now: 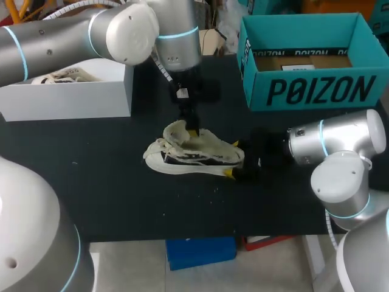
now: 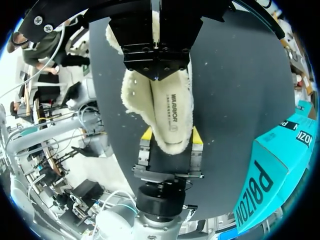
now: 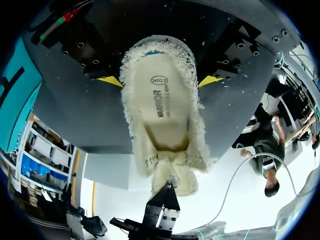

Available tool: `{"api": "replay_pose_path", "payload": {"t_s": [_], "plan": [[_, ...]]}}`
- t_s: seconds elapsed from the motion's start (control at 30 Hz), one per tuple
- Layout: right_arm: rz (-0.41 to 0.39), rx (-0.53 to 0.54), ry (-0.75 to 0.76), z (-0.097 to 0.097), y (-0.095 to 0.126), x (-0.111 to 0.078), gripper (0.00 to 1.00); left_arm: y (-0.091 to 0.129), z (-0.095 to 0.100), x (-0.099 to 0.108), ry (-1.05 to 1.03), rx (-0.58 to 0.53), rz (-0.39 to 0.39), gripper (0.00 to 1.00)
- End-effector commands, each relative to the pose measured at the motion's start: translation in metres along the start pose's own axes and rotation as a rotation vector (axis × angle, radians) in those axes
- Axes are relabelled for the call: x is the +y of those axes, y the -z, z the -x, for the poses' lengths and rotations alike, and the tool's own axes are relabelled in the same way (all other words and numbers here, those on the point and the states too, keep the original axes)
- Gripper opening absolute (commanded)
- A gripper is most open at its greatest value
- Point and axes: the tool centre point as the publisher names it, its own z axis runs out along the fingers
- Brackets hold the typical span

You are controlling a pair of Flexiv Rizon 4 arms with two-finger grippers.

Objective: Take the shoe out of the shoebox, open the shoe tongue, remove and reinsert the insole, then place the shoe into the shoebox

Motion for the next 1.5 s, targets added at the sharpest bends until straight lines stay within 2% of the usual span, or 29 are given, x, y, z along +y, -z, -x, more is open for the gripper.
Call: {"api": "replay_pose_path", "payload": {"t_s": [0.03,0.23,0.47,0.77,1.07,1.5], "plan": [[-0.002,-0.001,-0.001,0.000,0.000,-0.002,0.00,-0.013,0.012,-0.003,0.000,0.036,-0.002,0.00],[-0.002,-0.001,-0.001,0.000,0.000,-0.002,0.00,-0.028,0.018,-0.008,-0.006,0.064,-0.012,0.00],[-0.002,-0.001,-0.001,0.000,0.000,-0.002,0.00,-0.050,0.018,-0.016,-0.010,0.101,-0.018,0.00],[-0.002,-0.001,-0.001,0.000,0.000,-0.002,0.00,-0.068,0.012,-0.022,-0.015,0.124,-0.021,0.00],[-0.002,-0.001,-0.001,0.000,0.000,-0.002,0.00,-0.077,-0.002,-0.021,-0.018,0.126,-0.001,0.00],[-0.002,-0.001,-0.001,0.000,0.000,-0.002,0.00,-0.094,-0.007,-0.018,-0.010,0.138,0.031,0.00]]}}
